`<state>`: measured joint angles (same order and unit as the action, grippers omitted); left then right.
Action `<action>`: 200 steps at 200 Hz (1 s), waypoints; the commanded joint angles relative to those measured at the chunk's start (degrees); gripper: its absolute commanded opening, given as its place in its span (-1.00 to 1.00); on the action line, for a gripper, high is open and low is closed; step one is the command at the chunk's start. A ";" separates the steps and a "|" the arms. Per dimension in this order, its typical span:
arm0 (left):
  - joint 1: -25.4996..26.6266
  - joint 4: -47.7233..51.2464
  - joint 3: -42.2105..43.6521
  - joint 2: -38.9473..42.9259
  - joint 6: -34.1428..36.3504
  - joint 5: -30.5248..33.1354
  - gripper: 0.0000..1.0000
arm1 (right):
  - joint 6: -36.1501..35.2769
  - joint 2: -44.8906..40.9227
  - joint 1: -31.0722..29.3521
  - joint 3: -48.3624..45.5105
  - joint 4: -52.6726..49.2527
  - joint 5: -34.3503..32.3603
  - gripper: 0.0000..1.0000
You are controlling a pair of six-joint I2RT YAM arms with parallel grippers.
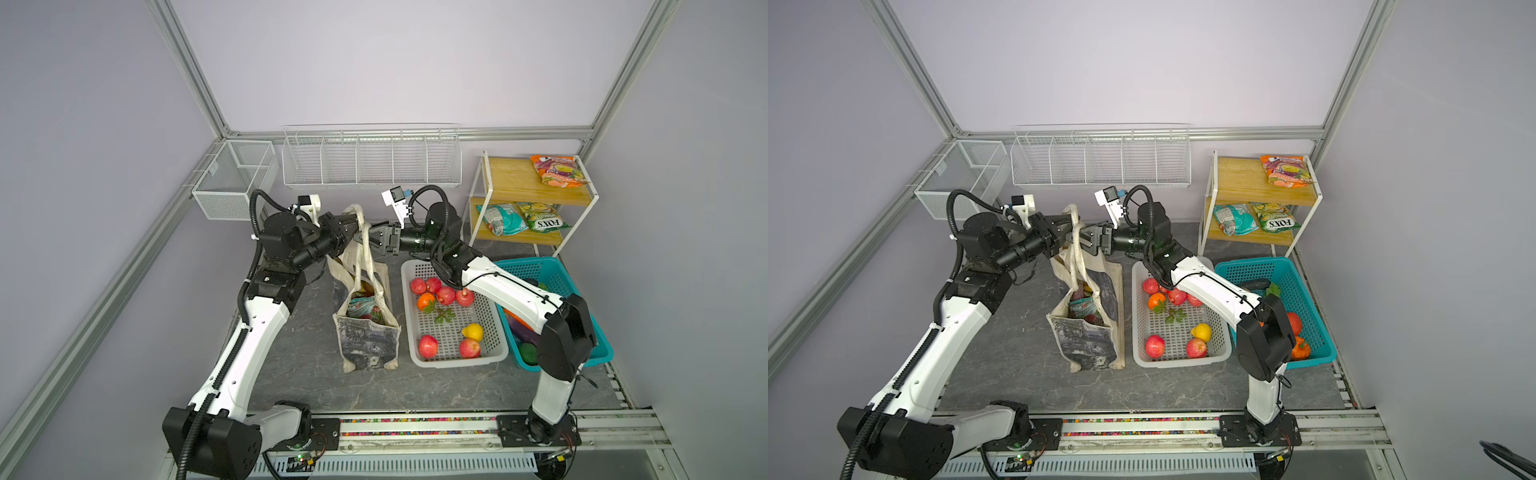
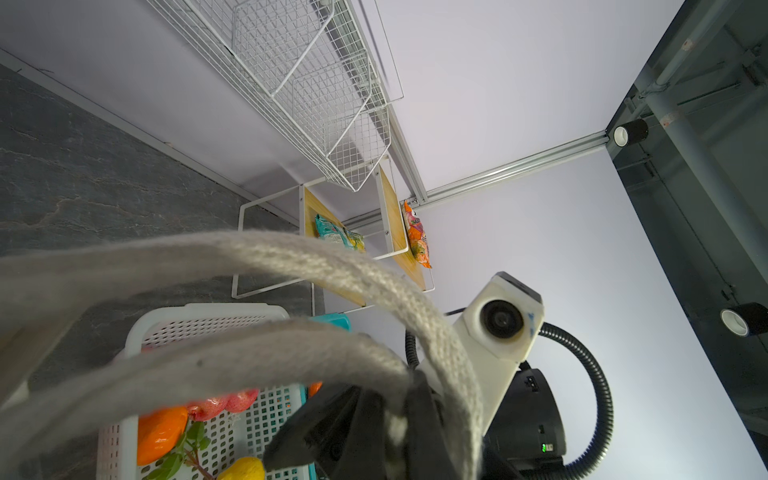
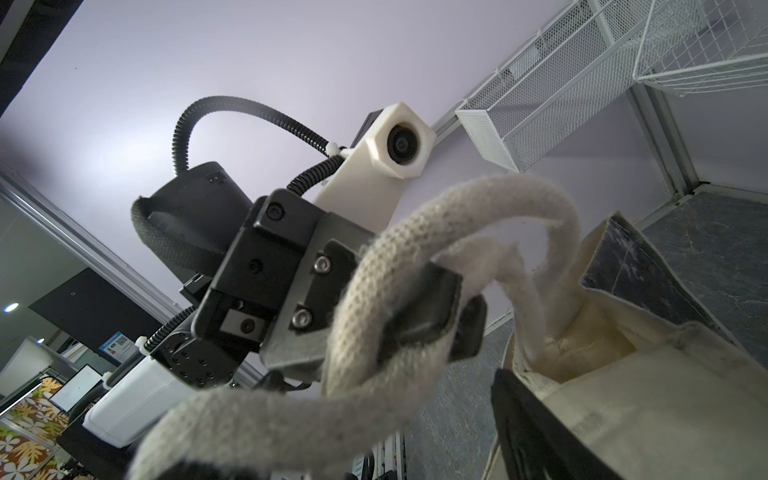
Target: Place the food into the grocery bag and tie it
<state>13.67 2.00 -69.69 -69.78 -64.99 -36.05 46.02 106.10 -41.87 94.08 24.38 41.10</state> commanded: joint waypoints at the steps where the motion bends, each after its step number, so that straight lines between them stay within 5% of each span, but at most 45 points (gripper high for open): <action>1: 0.30 0.45 1.47 1.08 0.77 -1.77 -1.00 | 4.50 0.73 0.96 1.74 7.05 -4.46 0.57; 84: 0.29 1.14 2.20 1.52 1.53 -1.92 -1.00 | 7.60 2.26 0.74 2.42 8.09 -5.79 0.32; 150: -0.33 2.78 -1.78 0.59 2.41 -1.30 -1.00 | 4.40 1.03 0.16 0.84 2.30 -0.74 -0.19; 200: -0.58 0.96 -3.26 -0.69 2.16 -1.12 -1.00 | 2.76 1.30 -0.32 0.66 -0.71 1.32 -0.22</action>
<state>12.82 3.77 -70.06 -69.89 -63.11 -34.96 50.24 108.01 -41.89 94.48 25.76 41.71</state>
